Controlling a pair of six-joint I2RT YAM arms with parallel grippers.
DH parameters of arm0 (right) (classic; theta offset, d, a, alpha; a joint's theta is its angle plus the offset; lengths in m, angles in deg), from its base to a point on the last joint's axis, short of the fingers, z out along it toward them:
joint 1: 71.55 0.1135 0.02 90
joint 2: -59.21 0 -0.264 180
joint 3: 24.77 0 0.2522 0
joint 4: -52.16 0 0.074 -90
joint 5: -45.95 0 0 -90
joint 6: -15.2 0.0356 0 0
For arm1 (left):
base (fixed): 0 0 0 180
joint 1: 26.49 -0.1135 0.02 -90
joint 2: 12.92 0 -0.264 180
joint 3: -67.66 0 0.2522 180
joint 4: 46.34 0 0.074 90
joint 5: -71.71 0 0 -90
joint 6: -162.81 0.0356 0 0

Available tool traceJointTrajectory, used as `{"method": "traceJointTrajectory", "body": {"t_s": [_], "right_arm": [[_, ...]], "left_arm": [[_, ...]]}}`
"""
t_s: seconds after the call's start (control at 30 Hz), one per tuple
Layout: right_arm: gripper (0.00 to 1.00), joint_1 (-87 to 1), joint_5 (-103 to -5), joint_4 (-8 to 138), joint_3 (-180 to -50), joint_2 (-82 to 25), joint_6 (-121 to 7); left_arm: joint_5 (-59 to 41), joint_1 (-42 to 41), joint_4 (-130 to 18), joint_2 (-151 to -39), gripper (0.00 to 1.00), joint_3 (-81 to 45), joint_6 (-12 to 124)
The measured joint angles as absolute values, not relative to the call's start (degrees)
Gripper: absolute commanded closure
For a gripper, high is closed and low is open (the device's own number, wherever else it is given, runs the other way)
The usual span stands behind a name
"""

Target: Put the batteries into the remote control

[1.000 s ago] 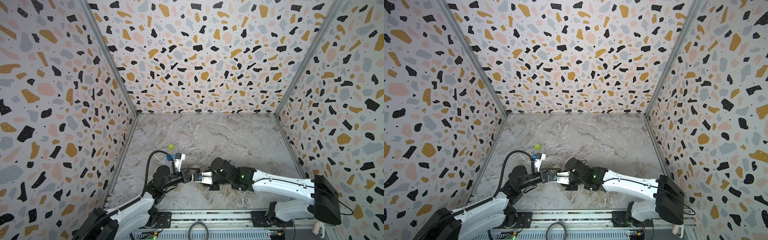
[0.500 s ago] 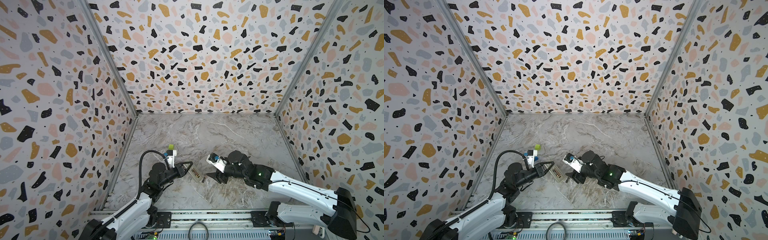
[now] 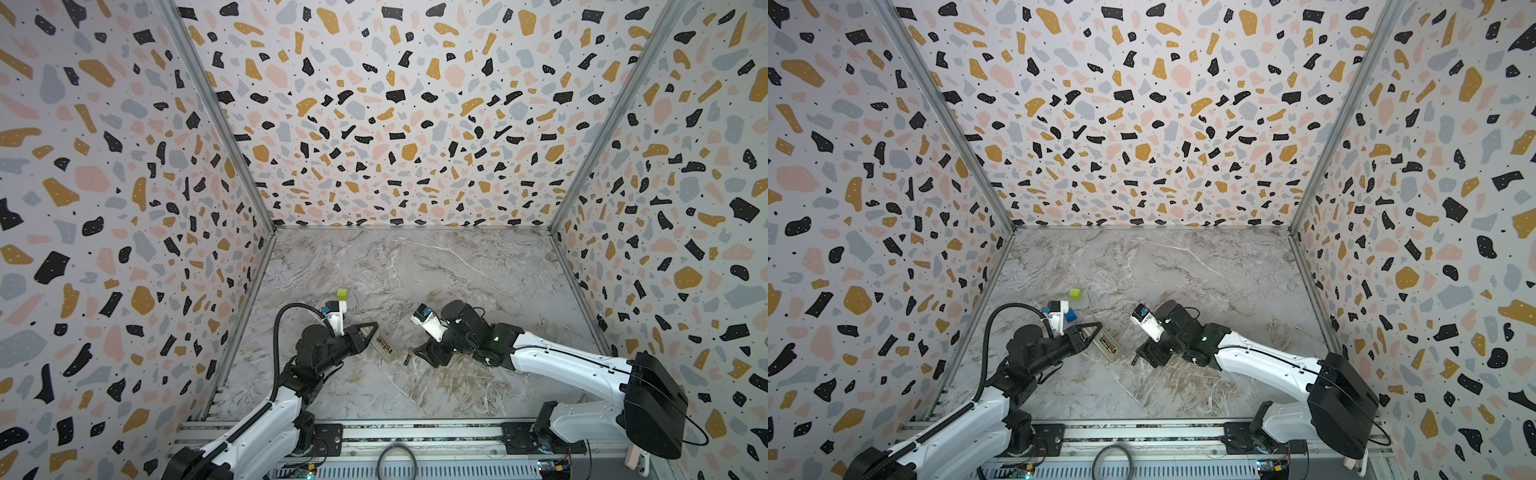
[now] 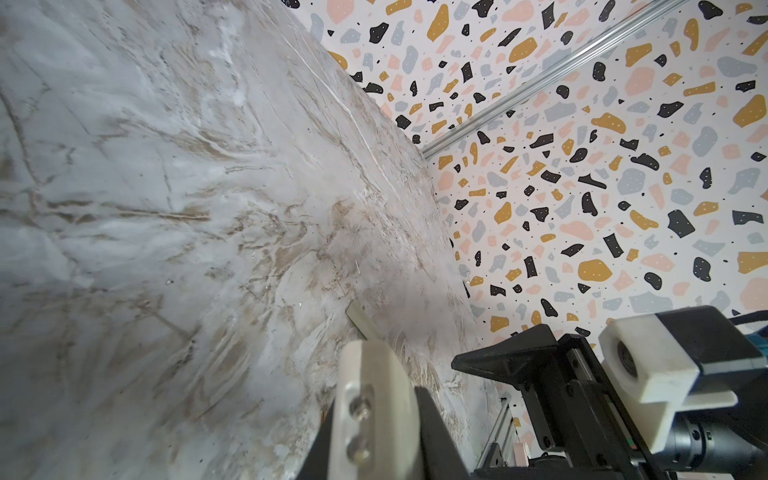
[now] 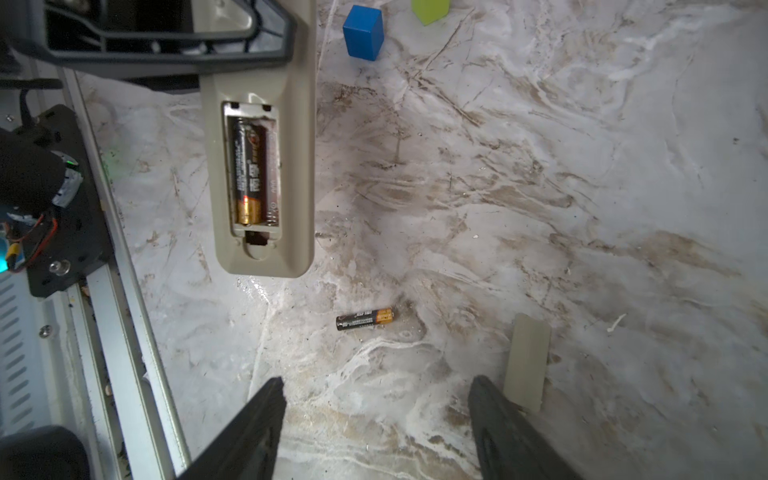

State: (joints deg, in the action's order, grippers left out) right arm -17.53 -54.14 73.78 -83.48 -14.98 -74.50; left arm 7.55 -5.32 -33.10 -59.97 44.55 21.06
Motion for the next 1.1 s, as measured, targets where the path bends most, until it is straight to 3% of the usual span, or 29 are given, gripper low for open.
{"method": "traceJointTrajectory", "body": {"t_s": [0.23, 0.57, 1.1], "right_arm": [[0.26, -18.1, -57.0, 69.4, -80.1, -14.9, -89.6], [0.28, -18.7, -58.5, 68.4, -82.3, -24.6, -108.4], [0.41, -18.9, -61.4, 74.2, -93.3, -36.9, -122.4]], "left_arm": [[7.7, -5.3, -33.1, -60.3, 1.0, 45.2, 22.0], [7.5, -6.0, -33.0, -59.8, 1.0, 46.5, 22.2], [6.8, -10.7, -36.1, -56.5, 1.0, 47.1, 24.2]]}}
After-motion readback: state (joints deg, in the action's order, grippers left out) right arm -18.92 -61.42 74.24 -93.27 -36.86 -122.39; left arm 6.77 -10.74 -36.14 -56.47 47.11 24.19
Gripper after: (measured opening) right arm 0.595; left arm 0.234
